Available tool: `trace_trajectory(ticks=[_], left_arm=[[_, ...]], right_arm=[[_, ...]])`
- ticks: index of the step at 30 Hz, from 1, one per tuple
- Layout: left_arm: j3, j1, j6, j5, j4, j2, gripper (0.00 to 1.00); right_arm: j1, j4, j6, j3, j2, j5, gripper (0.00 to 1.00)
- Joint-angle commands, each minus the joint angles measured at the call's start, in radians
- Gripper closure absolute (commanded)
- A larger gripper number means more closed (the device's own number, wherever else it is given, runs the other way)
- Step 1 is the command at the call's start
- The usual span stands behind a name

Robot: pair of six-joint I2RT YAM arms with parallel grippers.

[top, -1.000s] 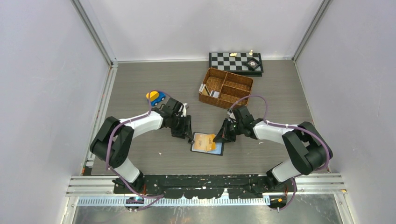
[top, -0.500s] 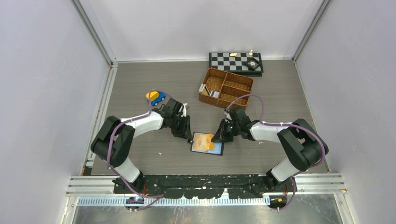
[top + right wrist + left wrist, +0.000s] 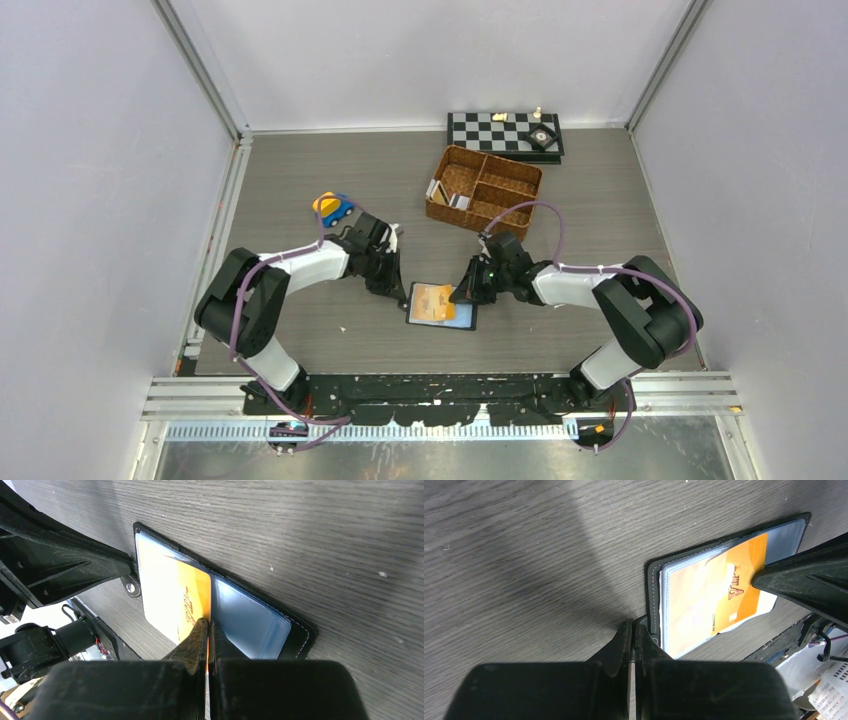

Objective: Put the credit cards into the card holder
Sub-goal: Insert the credit card into the card holder.

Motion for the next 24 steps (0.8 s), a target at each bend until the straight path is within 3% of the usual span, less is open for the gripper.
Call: trace_trajectory(ticks=[1,17,22,24], left_arm=[[-0.013,-0.005,0.009,0.018,0.024,0.018,1.0],[-0.047,-0.011,-0.025,0.076,0.073,0.018,1.0],[-0.069,-0.016,-0.033,0.065,0.081,-0.003,1.0],[-0.077,-0.015,-0.037,0.051,0.082,-0.017,1.0]], right_arm=[[0.007,-0.011,-0.023,-0.01,-0.022,0.132,1.0],[0.112,-0.089,0.018,0.09,0.054,0.148,0.99],[0.135,-0.173,0.017,0.133,0.045,0.182,0.9],[0.135,-0.208,0.024,0.133,0.01,0.204,0.82]])
